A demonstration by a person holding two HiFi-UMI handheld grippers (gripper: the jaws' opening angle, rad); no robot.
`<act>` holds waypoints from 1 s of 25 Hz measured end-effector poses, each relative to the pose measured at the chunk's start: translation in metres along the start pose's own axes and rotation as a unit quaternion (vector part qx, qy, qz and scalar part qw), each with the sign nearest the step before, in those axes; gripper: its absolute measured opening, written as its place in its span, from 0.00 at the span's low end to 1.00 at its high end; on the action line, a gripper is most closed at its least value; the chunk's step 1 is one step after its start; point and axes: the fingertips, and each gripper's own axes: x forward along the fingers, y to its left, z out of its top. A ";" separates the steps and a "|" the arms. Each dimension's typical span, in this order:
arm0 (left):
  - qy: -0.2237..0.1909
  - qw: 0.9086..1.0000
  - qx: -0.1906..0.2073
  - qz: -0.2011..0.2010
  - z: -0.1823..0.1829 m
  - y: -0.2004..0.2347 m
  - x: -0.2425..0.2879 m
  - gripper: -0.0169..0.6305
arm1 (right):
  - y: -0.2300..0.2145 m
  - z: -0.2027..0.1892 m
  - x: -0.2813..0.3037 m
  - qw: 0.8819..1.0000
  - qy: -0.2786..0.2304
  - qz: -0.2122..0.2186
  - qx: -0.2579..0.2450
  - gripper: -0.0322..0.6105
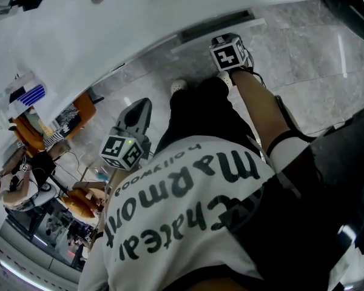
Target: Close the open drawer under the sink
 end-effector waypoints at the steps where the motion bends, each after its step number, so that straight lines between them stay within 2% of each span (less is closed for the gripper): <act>1: -0.001 1.000 0.000 -0.001 0.001 0.000 0.000 0.04 | 0.000 0.002 0.001 1.000 -0.001 0.000 -0.001 0.23; 25: 0.003 1.000 -0.015 0.007 -0.006 0.014 -0.009 0.04 | 0.001 0.013 0.008 0.999 -0.010 -0.024 0.020 0.23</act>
